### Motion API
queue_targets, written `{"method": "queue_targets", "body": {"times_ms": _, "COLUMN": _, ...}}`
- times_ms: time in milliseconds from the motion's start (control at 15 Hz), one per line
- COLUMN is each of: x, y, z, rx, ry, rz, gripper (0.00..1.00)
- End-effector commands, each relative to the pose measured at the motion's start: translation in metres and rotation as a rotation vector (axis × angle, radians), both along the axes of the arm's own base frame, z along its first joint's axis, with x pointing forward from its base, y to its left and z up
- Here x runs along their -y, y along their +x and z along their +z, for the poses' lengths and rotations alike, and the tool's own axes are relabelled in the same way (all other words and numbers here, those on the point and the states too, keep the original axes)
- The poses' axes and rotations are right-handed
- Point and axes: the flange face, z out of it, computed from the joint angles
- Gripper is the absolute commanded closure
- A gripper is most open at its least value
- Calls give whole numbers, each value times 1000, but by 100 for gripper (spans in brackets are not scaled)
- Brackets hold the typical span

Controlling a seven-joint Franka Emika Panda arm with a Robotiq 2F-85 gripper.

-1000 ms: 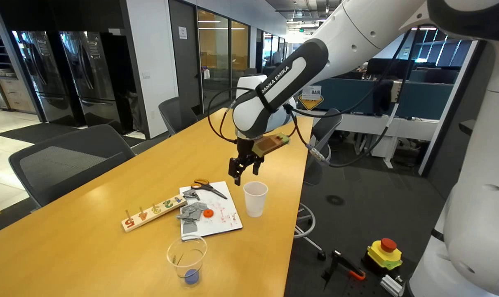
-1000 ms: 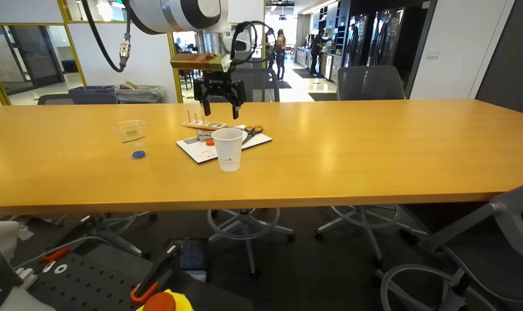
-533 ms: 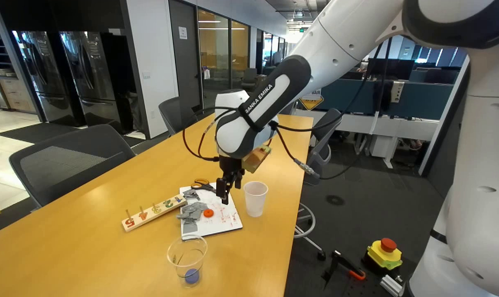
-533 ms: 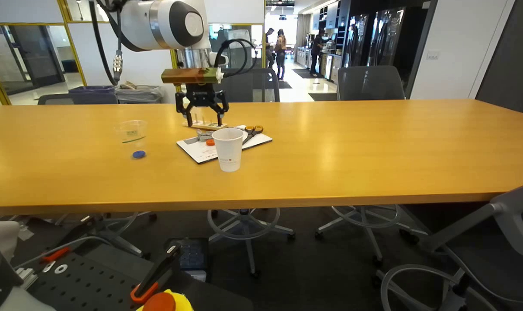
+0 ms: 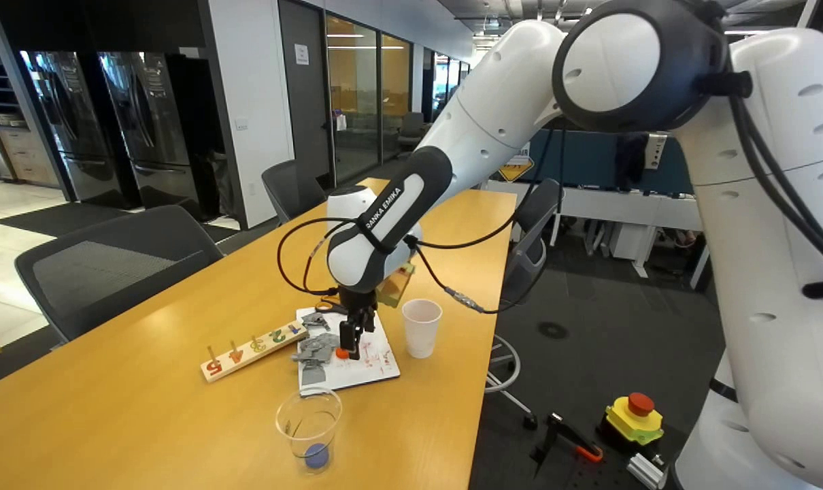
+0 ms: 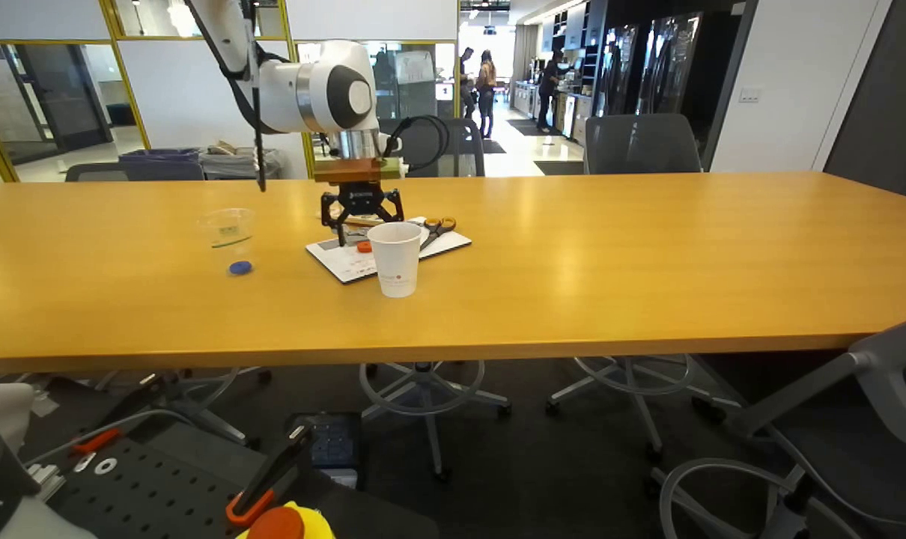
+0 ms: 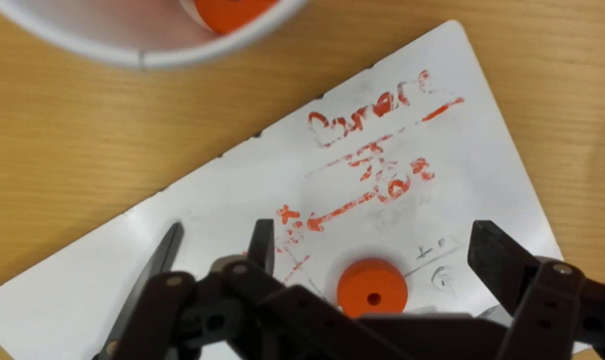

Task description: Pick up the orange and yellow objects from the table and put them in the two cups

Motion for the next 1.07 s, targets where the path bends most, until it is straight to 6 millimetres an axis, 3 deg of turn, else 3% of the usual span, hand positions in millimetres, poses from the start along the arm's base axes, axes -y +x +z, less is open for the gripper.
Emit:
{"method": "queue_targets", "body": {"times_ms": 0, "x": -10, "y": 31, "z": -13, "rx": 3, "ry": 0, "rz": 51, "gripper": 0}}
{"method": "queue_targets", "body": {"times_ms": 267, "x": -15, "y": 43, "z": -20, "rx": 8, "ry": 9, "rz": 67, "gripper": 0}}
{"method": "queue_targets", "body": {"times_ms": 733, "x": -19, "y": 46, "z": -17, "rx": 18, "ry": 19, "rz": 79, "gripper": 0}}
{"method": "queue_targets", "body": {"times_ms": 800, "x": -19, "y": 46, "z": -17, "rx": 16, "ry": 22, "rz": 77, "gripper": 25}}
{"method": "queue_targets", "body": {"times_ms": 867, "x": -20, "y": 45, "z": -17, "rx": 14, "ry": 22, "rz": 76, "gripper": 25}}
{"method": "queue_targets", "body": {"times_ms": 1000, "x": -20, "y": 45, "z": -17, "rx": 10, "ry": 22, "rz": 73, "gripper": 42}}
